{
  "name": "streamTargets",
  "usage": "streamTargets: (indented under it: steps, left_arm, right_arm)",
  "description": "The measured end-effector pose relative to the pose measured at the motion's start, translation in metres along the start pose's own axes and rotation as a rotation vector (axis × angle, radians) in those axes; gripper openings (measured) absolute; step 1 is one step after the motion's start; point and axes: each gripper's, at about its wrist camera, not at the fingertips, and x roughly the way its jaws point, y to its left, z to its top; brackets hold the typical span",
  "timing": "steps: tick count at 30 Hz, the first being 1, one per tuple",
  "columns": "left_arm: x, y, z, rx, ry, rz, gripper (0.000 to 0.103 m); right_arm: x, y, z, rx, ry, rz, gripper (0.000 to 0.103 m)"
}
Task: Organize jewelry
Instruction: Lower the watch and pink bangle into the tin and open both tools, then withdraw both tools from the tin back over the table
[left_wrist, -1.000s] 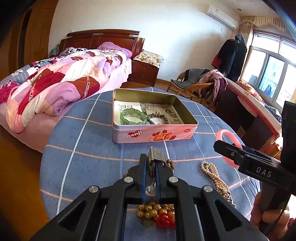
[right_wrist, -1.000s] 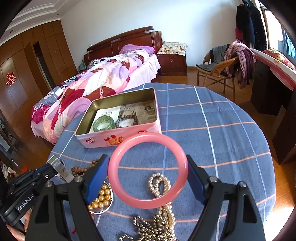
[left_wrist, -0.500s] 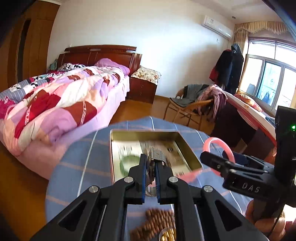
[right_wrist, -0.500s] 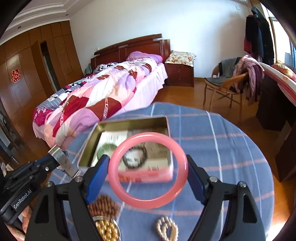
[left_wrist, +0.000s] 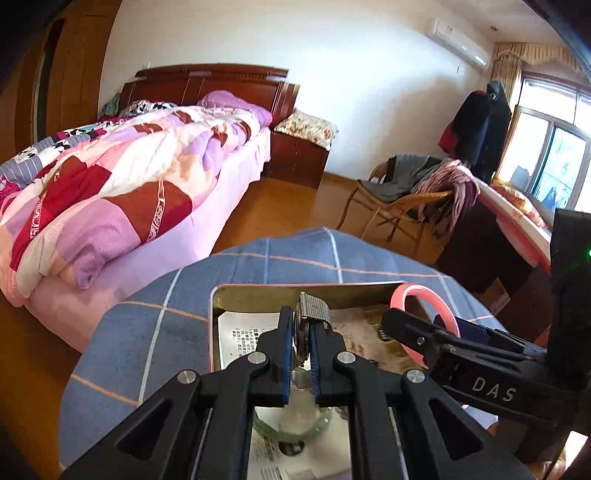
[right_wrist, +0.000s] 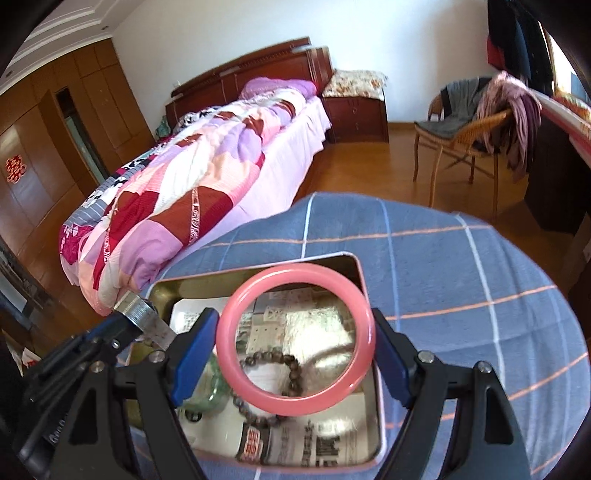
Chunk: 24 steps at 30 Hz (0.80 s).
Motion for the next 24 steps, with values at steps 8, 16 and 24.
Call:
streamTargets:
  steps: [8, 16, 24]
  left_arm:
    - [0.023, 0.007, 0.002, -0.010, 0.046, 0.027, 0.007]
    - [0.026, 0.006, 0.002, -0.026, 0.109, 0.079, 0.043]
    - [-0.012, -0.003, 0.002, 0.003, 0.042, 0.094, 0.067]
  right_arm:
    - [0.013, 0.004, 0.007, -0.018, 0.035, -0.011, 0.083]
    - [0.003, -0.001, 0.010, 0.026, 0.005, 0.039, 0.090]
    - [-0.056, -0.004, 0.005, 0.034, -0.110, -0.005, 0.090]
